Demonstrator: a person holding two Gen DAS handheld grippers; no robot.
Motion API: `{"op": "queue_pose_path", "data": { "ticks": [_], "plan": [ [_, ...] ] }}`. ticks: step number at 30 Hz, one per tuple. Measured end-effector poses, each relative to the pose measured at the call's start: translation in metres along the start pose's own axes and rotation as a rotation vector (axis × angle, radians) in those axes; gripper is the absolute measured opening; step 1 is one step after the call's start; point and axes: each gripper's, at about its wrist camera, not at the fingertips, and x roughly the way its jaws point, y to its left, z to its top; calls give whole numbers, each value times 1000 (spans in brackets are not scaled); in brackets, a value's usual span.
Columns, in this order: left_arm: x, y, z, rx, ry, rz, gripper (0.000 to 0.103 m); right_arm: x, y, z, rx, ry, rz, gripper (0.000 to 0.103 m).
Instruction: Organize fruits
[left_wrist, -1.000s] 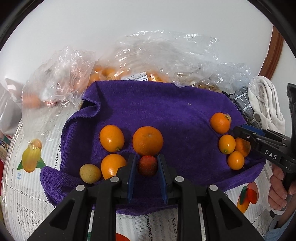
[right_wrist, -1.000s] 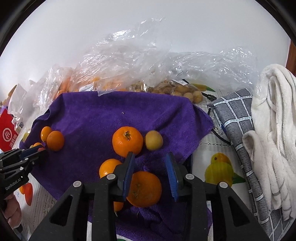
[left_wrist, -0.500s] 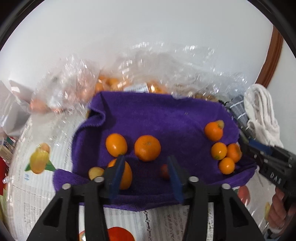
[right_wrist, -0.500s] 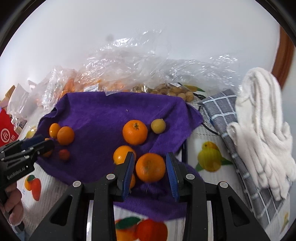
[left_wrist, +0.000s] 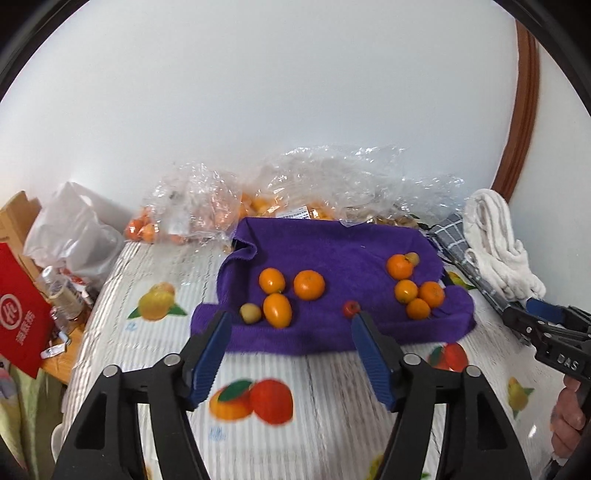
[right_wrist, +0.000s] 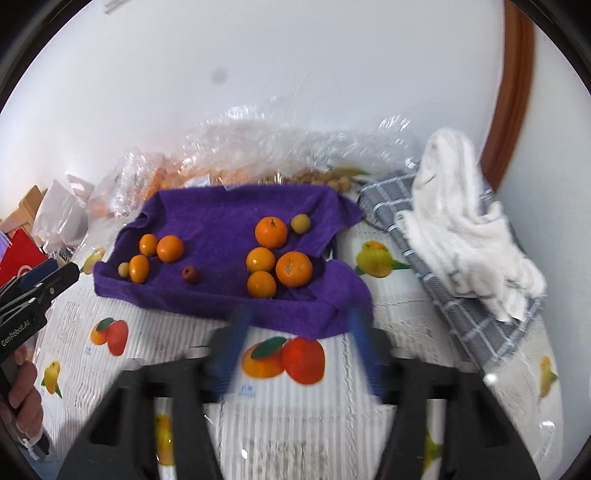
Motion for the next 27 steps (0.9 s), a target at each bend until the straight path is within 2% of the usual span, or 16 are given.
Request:
{"op": "queue_pose_path", "data": {
  "ticks": [2, 5, 10, 13, 18, 27],
  "plan": [
    [-19, -4, -6, 4, -12, 11, 70, -25, 5, -10, -11, -58, 9, 80],
    [-41, -8, -14, -8, -25, 7, 76, -47, 5, -21, -17, -91, 11, 88],
    [-76, -20, -30, 17, -43, 4, 86, -77, -3, -38, 5, -99, 19, 92],
    [-96, -28, -38, 18, -70, 4, 90, -101, 2, -48, -11, -134, 15, 98],
    [-118, -38, -52, 23, -95, 4, 92, -127, 9, -64, -33, -162, 6, 99],
    [-149, -41, -69, 39, -128, 28, 93, -149, -4, -89, 7, -169, 27, 99]
  ]
}}
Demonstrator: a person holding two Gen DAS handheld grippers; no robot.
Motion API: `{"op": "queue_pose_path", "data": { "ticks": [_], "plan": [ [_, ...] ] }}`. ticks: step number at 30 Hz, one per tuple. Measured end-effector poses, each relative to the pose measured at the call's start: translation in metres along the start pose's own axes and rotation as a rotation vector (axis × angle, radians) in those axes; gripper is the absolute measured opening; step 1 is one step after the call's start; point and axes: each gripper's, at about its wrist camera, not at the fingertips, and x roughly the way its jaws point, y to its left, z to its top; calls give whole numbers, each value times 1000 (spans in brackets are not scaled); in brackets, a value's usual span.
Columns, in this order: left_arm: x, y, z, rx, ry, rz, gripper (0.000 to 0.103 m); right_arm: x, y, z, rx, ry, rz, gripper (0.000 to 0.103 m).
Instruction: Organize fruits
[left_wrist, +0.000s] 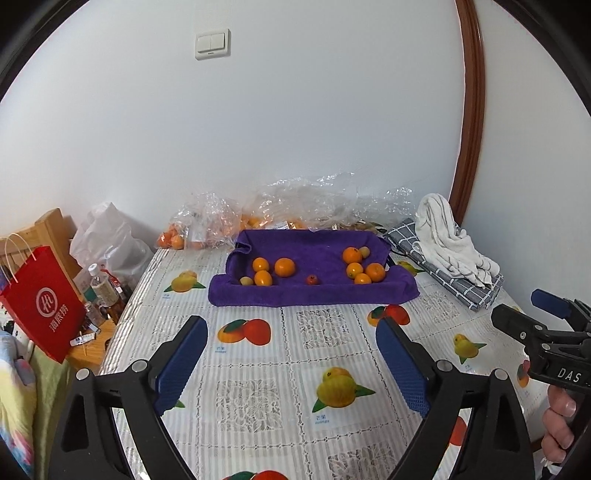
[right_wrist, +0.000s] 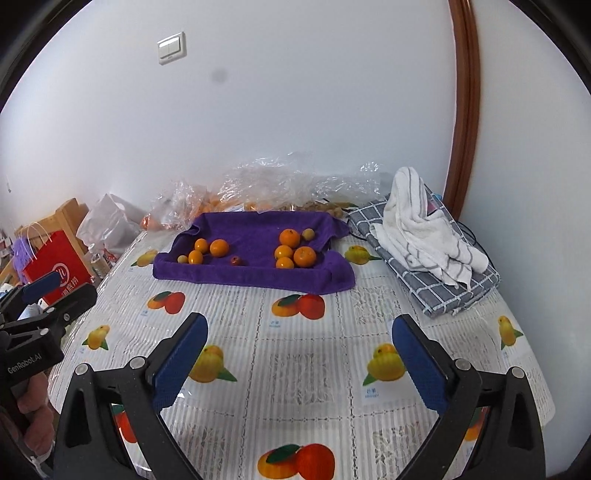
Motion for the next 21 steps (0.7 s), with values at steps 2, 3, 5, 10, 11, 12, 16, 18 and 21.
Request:
{"op": "queue_pose_path", "data": {
  "ticks": [2, 3, 5, 10, 11, 12, 16, 18, 21],
  "plan": [
    [-3, 1, 0, -1, -6, 6, 93, -1, -1, -1, 0, 4, -6, 99],
    [-5, 1, 0, -2, -8, 8, 93, -3, -1, -3, 1, 2, -9, 99],
    [-7, 2, 0, -6, -11, 18, 93, -5, -1, -5, 4, -3, 0, 99],
    [-10, 2, 0, -6, -10, 30, 93, -8, 0, -6, -6, -6, -10, 99],
    [-10, 2, 0, -6, -12, 32, 93, -10, 0, -6, -6, -7, -8, 99],
    [-11, 2, -1, -6, -14, 31, 93, -11, 1, -7, -6, -7, -8, 99],
    [-11, 3, -1, -14, -9, 32, 93, -13, 1, -7, -17, -8, -13, 99],
    [-12, 4, -1, -14, -6, 33, 93, -14, 0, -7, -17, -11, -12, 99],
    [-13, 3, 0, -8, -10, 39, 93, -15, -1, -7, -9, -13, -5, 99]
  ]
}}
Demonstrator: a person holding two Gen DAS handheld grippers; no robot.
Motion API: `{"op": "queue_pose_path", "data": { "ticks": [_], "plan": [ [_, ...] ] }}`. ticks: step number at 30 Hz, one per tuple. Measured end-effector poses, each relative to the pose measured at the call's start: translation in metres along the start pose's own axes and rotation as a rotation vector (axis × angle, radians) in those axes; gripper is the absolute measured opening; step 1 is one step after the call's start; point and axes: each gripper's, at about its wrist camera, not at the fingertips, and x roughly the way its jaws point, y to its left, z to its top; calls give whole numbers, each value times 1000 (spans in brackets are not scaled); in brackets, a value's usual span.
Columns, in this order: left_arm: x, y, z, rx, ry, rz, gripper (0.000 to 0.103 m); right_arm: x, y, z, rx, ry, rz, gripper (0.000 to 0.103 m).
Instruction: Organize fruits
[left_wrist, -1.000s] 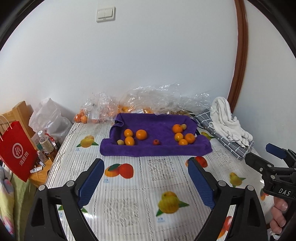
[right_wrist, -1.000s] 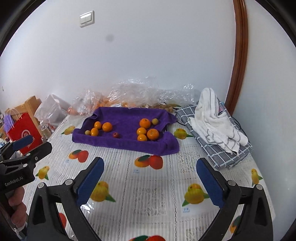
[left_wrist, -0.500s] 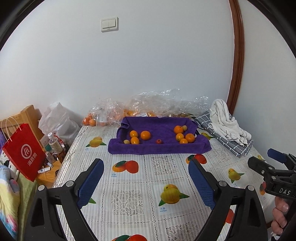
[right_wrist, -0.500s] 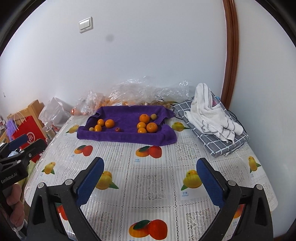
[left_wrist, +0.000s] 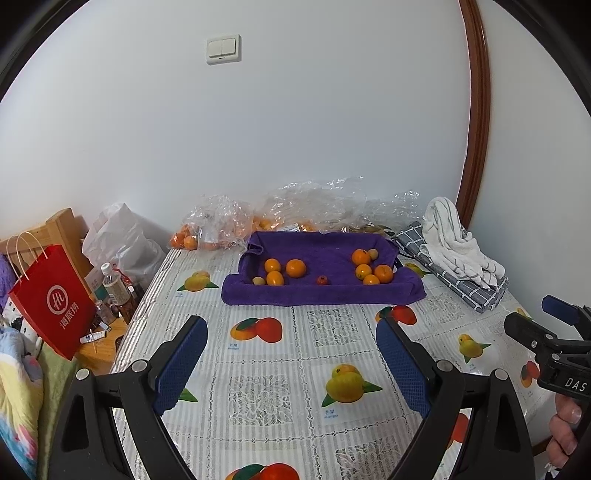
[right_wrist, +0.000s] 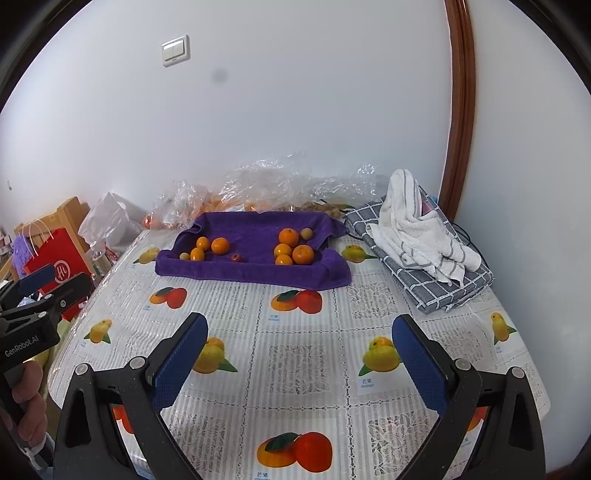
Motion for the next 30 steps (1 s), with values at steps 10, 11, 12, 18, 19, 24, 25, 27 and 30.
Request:
{"op": "queue_pose_path", "data": {
  "ticks": [10, 11, 12, 18, 19, 24, 25, 27, 30],
  "plan": [
    [0, 2, 0, 4, -3, 9, 93, 0, 1, 0, -13, 1, 1, 99],
    [0, 3, 0, 5, -2, 9, 93, 0, 1, 0, -12, 3, 0, 99],
    [0, 3, -1, 6, -3, 9, 93, 0, 1, 0, -10, 4, -3, 99],
    [1, 3, -2, 4, 0, 11, 93, -1, 2, 0, -12, 5, -2, 99],
    [1, 4, -2, 4, 0, 11, 93, 0, 2, -1, -14, 6, -2, 99],
    [1, 4, -3, 7, -2, 13, 93, 1, 1, -2, -18, 13, -3, 99],
    [0, 5, -3, 6, -4, 12, 93, 2, 0, -2, -19, 13, -1, 99],
    [0, 5, -4, 6, -4, 10, 93, 2, -1, -3, -19, 15, -3, 99],
    [0, 5, -5, 9, -4, 13, 93, 3, -1, -2, -17, 16, 1, 99]
  ]
}}
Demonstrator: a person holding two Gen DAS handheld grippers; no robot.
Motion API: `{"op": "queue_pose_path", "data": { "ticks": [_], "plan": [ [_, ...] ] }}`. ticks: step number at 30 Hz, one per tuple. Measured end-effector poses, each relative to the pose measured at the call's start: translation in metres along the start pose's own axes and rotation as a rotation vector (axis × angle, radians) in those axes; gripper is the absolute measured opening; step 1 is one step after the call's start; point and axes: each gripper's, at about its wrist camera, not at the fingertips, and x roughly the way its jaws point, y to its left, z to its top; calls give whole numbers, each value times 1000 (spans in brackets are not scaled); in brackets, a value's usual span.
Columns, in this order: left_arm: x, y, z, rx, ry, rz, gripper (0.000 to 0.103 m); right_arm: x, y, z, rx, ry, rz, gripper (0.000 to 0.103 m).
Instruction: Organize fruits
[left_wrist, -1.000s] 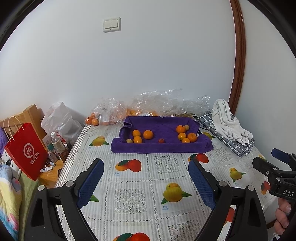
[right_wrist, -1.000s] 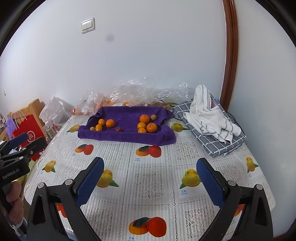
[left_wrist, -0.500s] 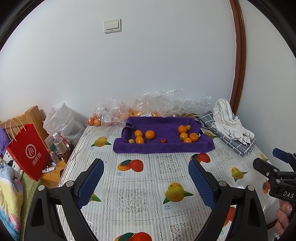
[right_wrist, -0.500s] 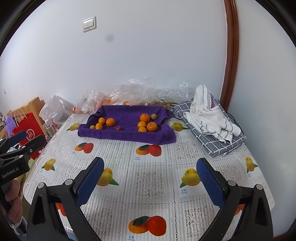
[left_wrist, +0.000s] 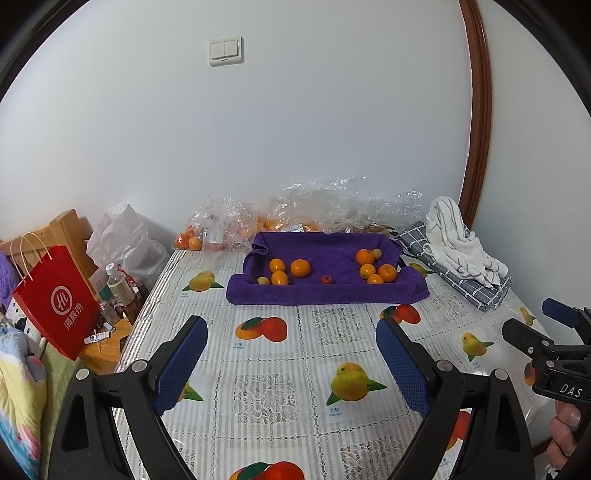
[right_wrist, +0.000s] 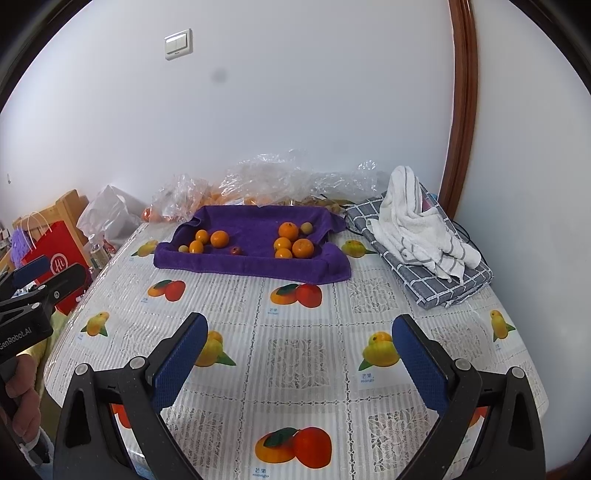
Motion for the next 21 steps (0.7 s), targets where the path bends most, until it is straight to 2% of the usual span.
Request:
{"op": "queue_pose_path", "data": {
  "ticks": [21],
  "plan": [
    [3, -2, 5, -6, 6, -9, 93, 6, 5, 0, -21, 7, -2, 99]
  ]
}}
